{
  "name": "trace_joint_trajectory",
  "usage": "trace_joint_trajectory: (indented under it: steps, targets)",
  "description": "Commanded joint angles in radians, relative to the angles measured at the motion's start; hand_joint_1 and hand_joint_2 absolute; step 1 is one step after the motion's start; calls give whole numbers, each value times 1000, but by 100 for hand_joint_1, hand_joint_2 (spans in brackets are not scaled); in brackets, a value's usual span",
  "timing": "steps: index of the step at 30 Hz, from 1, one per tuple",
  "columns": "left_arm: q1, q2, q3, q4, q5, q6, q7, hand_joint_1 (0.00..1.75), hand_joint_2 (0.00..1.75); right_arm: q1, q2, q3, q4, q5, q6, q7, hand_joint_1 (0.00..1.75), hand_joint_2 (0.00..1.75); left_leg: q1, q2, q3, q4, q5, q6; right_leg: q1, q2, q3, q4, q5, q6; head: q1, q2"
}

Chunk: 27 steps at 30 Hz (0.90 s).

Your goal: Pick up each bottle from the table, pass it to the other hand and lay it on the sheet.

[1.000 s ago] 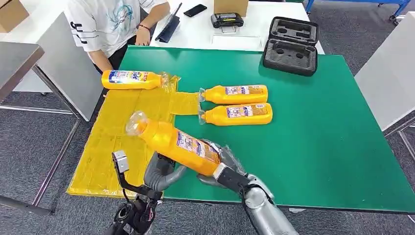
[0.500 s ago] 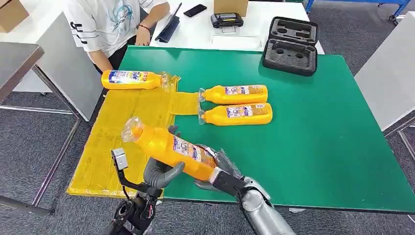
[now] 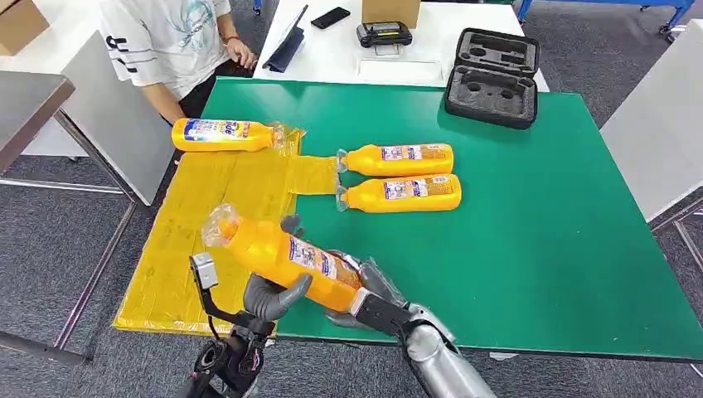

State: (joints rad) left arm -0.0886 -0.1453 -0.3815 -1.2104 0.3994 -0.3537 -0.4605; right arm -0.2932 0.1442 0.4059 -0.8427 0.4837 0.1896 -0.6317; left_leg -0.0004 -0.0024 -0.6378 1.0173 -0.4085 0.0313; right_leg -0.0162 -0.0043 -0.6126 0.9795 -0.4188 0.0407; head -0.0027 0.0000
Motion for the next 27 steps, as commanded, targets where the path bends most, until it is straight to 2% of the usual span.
trace_joint_trajectory:
  steps: [1,5,6,9,13,17,18,19,20,21,22,27]
  targets:
    - [-29,6,-14,63,21,-45,3,175,175,-66,-18,50,117,-4,7,-10,175,175,1,0,5,-1,-2,-1,1,0,6,-1,-1,-2,0,0]
    - [-29,6,-13,62,21,-44,4,175,175,-65,-18,50,116,-4,7,-10,175,175,0,0,4,-1,-1,-1,0,0,4,-1,-1,-1,0,0]
    - [-29,6,-13,62,21,-44,4,175,175,-65,-18,50,116,-4,7,-10,175,175,1,1,11,-1,-4,-3,1,1,10,-1,-3,-3,0,0]
    - [-26,8,-10,59,21,-42,4,175,175,-66,-16,54,114,-3,6,-10,175,175,0,0,3,-1,-1,-1,0,0,3,-1,-1,-1,0,0]
    - [-19,12,0,51,25,-40,-5,175,175,-73,-12,60,122,-4,15,-15,175,175,1,0,6,-1,-2,-2,1,0,6,-1,-2,-2,0,0]
    - [1,17,16,12,34,-39,-18,175,175,-94,-4,67,141,-6,21,-18,175,175,0,1,2,-1,-1,-1,0,1,2,-1,0,-1,0,0]
    - [3,17,19,7,38,-40,-20,175,175,-96,-4,67,145,-7,22,-18,175,175,1,2,5,0,-2,-2,1,2,5,-1,-1,-2,0,0]
    - [6,19,21,-5,37,-40,-18,175,175,-100,-1,58,153,-18,20,-21,93,175,1,2,5,0,-2,-2,1,2,4,-1,-1,-2,0,0]
    - [6,19,24,-8,37,-37,-19,175,175,-100,0,53,153,-23,17,-22,0,175,0,1,2,0,-1,-1,0,1,2,-1,0,-1,0,0]
    - [7,20,27,-19,23,-19,-20,175,175,-98,7,36,153,-37,7,-17,0,175,1,2,9,0,-4,-2,1,2,8,0,-3,-3,0,0]
    - [3,22,25,-25,-4,5,-23,175,175,-98,9,32,145,-40,-1,-15,0,0,1,1,4,0,-2,-1,1,1,4,0,-1,-2,0,0]
    - [-32,38,24,-36,-82,61,-42,175,175,-68,7,8,61,-76,5,-35,0,0,1,0,5,0,-2,-2,1,0,5,0,-2,-2,0,0]
